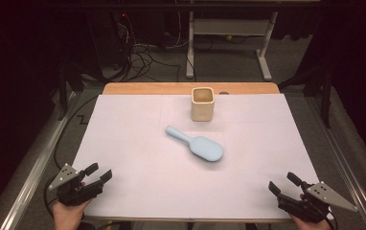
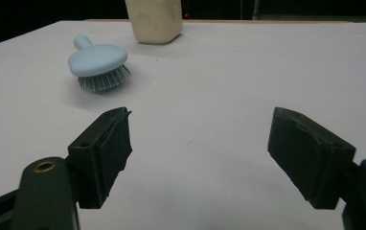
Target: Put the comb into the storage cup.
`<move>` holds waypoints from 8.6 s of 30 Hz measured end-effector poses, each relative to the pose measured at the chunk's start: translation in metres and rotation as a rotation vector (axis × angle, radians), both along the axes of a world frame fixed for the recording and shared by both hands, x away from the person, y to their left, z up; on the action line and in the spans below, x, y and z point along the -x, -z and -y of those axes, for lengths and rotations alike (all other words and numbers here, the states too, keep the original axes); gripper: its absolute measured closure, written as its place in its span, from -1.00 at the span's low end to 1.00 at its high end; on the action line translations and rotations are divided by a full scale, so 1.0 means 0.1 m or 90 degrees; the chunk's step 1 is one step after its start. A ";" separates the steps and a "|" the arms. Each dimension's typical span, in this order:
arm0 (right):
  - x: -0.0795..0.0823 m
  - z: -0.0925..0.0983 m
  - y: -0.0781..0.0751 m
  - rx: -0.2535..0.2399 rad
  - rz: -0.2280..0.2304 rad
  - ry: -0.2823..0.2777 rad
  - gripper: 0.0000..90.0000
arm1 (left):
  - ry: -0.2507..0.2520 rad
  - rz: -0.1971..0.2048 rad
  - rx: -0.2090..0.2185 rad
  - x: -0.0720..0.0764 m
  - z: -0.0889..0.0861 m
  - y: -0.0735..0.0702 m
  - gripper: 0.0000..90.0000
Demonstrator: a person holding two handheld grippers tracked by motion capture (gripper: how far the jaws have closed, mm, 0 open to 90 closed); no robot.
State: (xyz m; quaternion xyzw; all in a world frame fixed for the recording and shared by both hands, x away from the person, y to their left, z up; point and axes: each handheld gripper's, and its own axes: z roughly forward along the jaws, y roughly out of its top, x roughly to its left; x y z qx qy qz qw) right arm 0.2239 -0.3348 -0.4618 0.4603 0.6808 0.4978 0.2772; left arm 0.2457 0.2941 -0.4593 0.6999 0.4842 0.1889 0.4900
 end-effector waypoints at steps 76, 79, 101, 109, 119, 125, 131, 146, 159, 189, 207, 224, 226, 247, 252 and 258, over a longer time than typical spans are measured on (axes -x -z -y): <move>0.01 0.01 0.01 -0.001 -0.008 -0.008 -0.41 | 0.028 0.037 -0.006 -0.22 0.31 -0.24 -0.21; 0.01 0.01 0.01 -0.001 -0.008 -0.010 -0.41 | 0.034 0.038 0.003 -0.26 0.36 -0.26 -0.21; 0.01 0.01 0.00 -0.004 -0.008 -0.011 -0.42 | 0.059 0.047 -0.018 -0.48 0.63 -0.36 -0.19; 0.01 0.01 0.01 -0.008 -0.008 -0.010 -0.42 | 0.066 0.044 -0.027 -0.56 0.71 -0.35 -0.19; 0.01 0.00 0.01 -0.006 -0.011 -0.012 -0.42 | 0.070 0.047 -0.031 -0.62 0.75 -0.38 -0.19; 0.00 0.00 0.01 -0.005 -0.013 -0.013 -0.43 | 0.072 0.048 -0.032 -0.68 0.79 -0.39 -0.19; 0.00 0.00 0.02 -0.005 -0.016 -0.012 -0.45 | 0.078 0.047 -0.037 -0.73 0.86 -0.40 -0.19; 0.00 -0.01 0.02 -0.003 -0.017 -0.018 -0.45 | 0.078 0.046 -0.055 -0.88 1.01 -0.44 -0.15; -0.03 -0.05 0.03 0.004 -0.021 -0.025 -0.45 | 0.085 0.042 -0.071 -1.01 1.11 -0.44 -0.15; -0.04 -0.05 0.03 0.003 -0.021 -0.023 -0.45 | 0.107 0.043 -0.075 -1.22 1.37 -0.53 -0.13; -0.04 -0.05 0.03 0.003 -0.019 -0.025 -0.45 | 0.122 0.036 -0.085 -1.38 1.54 -0.56 -0.11; -0.07 -0.09 0.02 0.010 -0.012 -0.035 -0.45 | 0.126 0.026 -0.104 -1.53 1.72 -0.66 -0.07; -0.08 -0.10 0.02 0.011 -0.012 -0.037 -0.45 | 0.122 0.026 -0.107 -1.55 1.73 -0.65 -0.08; -0.11 -0.14 0.03 0.019 -0.008 -0.043 -0.45 | 0.104 -0.006 -0.135 -1.66 1.71 -0.68 -0.02; -0.11 -0.14 0.03 0.019 -0.011 -0.043 -0.45 | 0.100 -0.017 -0.145 -1.77 1.74 -0.76 0.00; -0.11 -0.13 0.03 0.017 -0.011 -0.045 -0.45 | 0.103 -0.059 -0.184 -1.90 1.88 -0.83 0.07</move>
